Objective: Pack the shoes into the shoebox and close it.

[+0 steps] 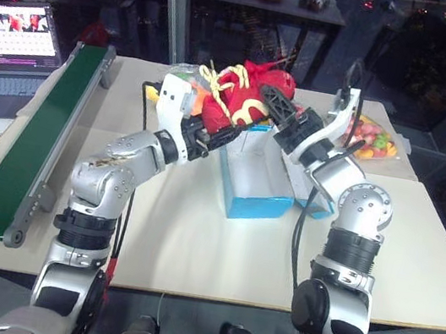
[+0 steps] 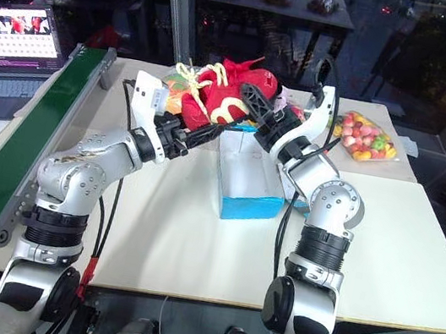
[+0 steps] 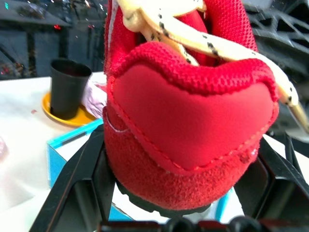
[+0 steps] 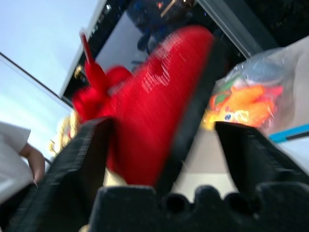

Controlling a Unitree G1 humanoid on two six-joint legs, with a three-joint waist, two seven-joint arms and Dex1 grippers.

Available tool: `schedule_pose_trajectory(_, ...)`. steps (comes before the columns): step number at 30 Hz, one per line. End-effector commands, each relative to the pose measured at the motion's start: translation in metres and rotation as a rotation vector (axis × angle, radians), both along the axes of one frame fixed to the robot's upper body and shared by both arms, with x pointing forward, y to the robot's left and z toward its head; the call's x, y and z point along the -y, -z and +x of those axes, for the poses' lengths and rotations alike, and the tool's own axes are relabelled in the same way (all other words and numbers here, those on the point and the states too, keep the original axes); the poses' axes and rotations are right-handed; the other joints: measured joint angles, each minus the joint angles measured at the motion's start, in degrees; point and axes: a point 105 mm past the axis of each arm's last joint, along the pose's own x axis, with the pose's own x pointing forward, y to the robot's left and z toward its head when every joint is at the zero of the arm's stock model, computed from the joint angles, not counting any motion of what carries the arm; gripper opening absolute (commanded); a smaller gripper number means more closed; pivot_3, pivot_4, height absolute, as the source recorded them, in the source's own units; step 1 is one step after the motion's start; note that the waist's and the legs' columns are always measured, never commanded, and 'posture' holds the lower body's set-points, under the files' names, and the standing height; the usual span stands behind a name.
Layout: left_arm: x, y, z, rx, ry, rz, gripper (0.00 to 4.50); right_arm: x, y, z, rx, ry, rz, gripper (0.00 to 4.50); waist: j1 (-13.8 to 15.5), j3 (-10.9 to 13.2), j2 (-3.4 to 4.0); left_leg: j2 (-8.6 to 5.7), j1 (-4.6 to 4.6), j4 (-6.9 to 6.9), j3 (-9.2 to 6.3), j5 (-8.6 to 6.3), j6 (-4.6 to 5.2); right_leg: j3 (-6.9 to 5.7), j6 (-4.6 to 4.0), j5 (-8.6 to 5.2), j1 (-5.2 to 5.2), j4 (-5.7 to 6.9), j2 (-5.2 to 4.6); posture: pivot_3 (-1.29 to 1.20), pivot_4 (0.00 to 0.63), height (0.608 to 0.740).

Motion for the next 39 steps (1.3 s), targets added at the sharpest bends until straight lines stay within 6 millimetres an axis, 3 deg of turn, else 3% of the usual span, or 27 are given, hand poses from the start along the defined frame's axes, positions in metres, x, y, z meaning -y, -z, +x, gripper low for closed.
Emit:
schedule_pose_trajectory(1, 0.002, -0.014, -0.002, 0.050, 0.006, -0.027, 3.76, 0.003, -0.025, -0.006, 0.088, 0.023, 0.044, 2.17, 0.0, 0.0, 0.00, 0.00, 0.00, 0.00, 0.00, 0.00, 0.00, 0.01, 0.00, 0.00, 0.00, 0.00, 0.01, 0.00, 0.150, 0.733)
schedule_pose_trajectory(3, -0.003, -0.014, 0.001, 0.040, -0.018, -0.057, 4.45, 0.004, -0.027, -0.005, 0.090, 0.042, 0.044, 1.51, 0.0, 0.0, 0.03, 0.00, 0.00, -0.01, -0.01, 0.00, 0.00, 0.00, 0.00, 0.00, -0.01, 0.01, 0.01, 0.00, 0.150, 0.733)
schedule_pose_trajectory(6, -0.006, -0.014, -0.001, 0.044, -0.018, -0.059, 4.50, 0.007, -0.030, -0.002, 0.098, 0.067, 0.023, 0.62, 0.0, 0.0, 0.03, 0.00, -0.03, -0.01, -0.01, 0.00, 0.00, 0.00, 0.00, 0.00, -0.01, -0.01, 0.00, 0.00, 0.150, 0.733)
schedule_pose_trajectory(7, -0.007, -0.014, -0.001, 0.044, -0.026, -0.058, 4.50, 0.009, -0.031, -0.001, 0.102, 0.076, 0.013, 0.50, 0.0, 0.0, 0.03, 0.00, -0.02, 0.00, -0.01, 0.00, 0.00, 0.00, 0.00, 0.00, -0.01, 0.00, 0.01, 0.00, 0.150, 0.733)
schedule_pose_trajectory(10, -0.020, -0.010, 0.002, 0.038, -0.085, -0.035, 4.50, 0.024, -0.035, 0.010, 0.119, 0.162, -0.082, 0.47, 0.0, 0.0, 0.05, 0.00, -0.01, 0.00, -0.01, 0.00, 0.00, 0.01, 0.00, 0.00, -0.01, 0.01, 0.00, 0.00, 0.150, 0.733)
schedule_pose_trajectory(14, -0.048, 0.001, 0.007, 0.008, -0.183, -0.015, 4.50, 0.052, -0.028, 0.032, 0.179, 0.323, -0.505, 0.46, 0.0, 0.1, 0.09, -0.03, 0.00, 0.00, 0.00, 0.00, 0.00, 0.01, 0.02, -0.02, -0.02, -0.01, 0.00, 0.00, 0.150, 0.733)
schedule_pose_trajectory(18, -0.067, 0.013, 0.008, -0.028, -0.277, 0.013, 4.50, 0.068, 0.002, 0.054, 0.143, 0.356, -0.779, 0.46, -0.1, 0.1, 0.09, -0.03, -0.02, -0.02, 0.02, 0.00, 0.00, 0.05, 0.03, -0.03, -0.04, -0.06, 0.00, 0.00, 0.150, 0.733)
schedule_pose_trajectory(22, -0.068, 0.017, 0.003, -0.033, -0.289, 0.011, 4.50, 0.066, 0.036, 0.063, 0.093, 0.287, -0.896, 0.46, -0.3, 0.1, 0.09, -0.03, 0.02, -0.02, 0.03, 0.00, 0.00, 0.09, 0.02, -0.02, -0.04, -0.02, 0.03, 0.00, 0.150, 0.733)
schedule_pose_trajectory(30, -0.068, 0.022, -0.001, -0.041, -0.314, 0.003, 4.50, 0.058, 0.070, 0.067, 0.099, 0.192, -1.124, 0.46, 0.1, 0.1, 0.09, -0.04, -0.03, -0.01, 0.03, 0.00, -0.01, 0.08, 0.03, -0.02, -0.03, -0.04, 0.00, 0.00, 0.150, 0.733)
schedule_pose_trajectory(39, -0.070, 0.027, -0.005, -0.044, -0.346, -0.021, 4.50, 0.051, 0.124, 0.053, 0.019, -0.114, -1.449, 0.46, 0.0, 0.1, 0.09, -0.05, 0.05, -0.01, 0.02, 0.01, -0.02, 0.08, 0.03, -0.02, 0.03, -0.02, 0.00, 0.00, 0.150, 0.733)
